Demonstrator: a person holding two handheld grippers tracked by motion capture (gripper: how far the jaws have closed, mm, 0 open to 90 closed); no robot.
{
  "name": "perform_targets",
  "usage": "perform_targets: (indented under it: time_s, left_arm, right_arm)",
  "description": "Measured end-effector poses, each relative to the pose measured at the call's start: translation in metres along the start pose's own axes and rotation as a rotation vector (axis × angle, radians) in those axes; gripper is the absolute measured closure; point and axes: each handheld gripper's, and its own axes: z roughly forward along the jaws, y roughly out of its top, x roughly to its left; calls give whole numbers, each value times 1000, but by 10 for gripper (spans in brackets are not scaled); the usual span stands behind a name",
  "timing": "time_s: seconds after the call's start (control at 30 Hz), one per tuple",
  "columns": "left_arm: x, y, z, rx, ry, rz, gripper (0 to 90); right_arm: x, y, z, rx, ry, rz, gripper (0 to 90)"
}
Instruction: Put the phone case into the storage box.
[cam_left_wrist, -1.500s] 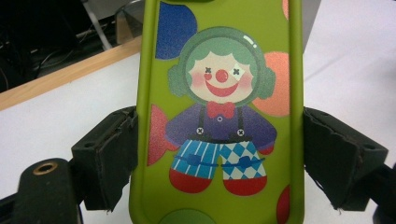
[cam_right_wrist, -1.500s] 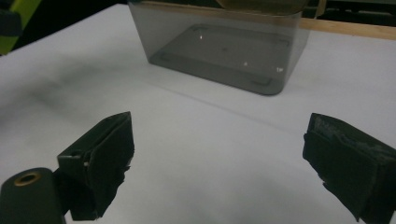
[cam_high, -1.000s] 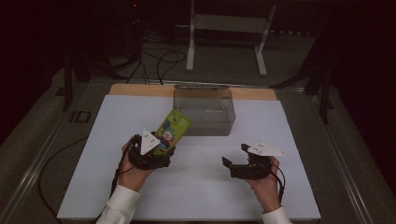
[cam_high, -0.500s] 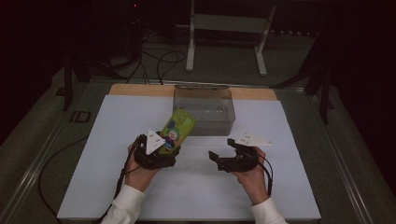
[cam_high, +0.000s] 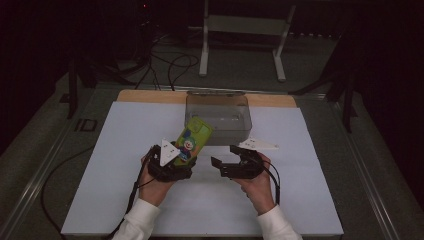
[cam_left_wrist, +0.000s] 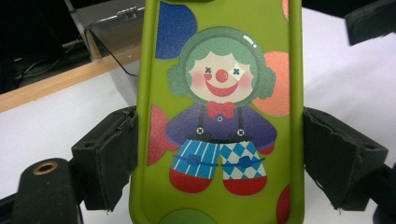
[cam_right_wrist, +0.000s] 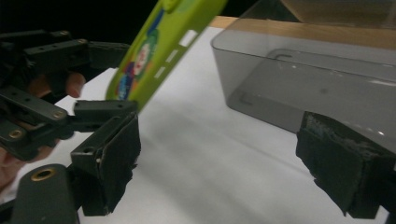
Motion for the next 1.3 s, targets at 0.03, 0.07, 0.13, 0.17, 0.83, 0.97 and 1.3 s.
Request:
perform_targets:
  time_s: [0.03,0.07,0.13,0.17,0.83,0.97,1.3]
  left_arm:
    - [0,0,0,0,0,0,160]
    - [-1,0,1,-2,1,0,160]
    - [-4,-1,2,1,-1,6,159]
    - [-4,-1,2,1,-1,6,159]
    - [-12,-6,5,-20,-12,-35,159]
    - [-14,-8,5,-30,-11,-49,159]
    - [-16,-10,3,-72,3,-95,160]
  right_arm:
    - [0,0,0,0,0,0,138]
    - [1,1,2,3,1,0,139]
    - [4,3,6,2,11,3,145]
    - [4,3,6,2,11,3,145]
    - [11,7,23,-23,97,76,410]
    - [11,6,27,-31,111,102,463]
    - [13,4,33,-35,143,169,553]
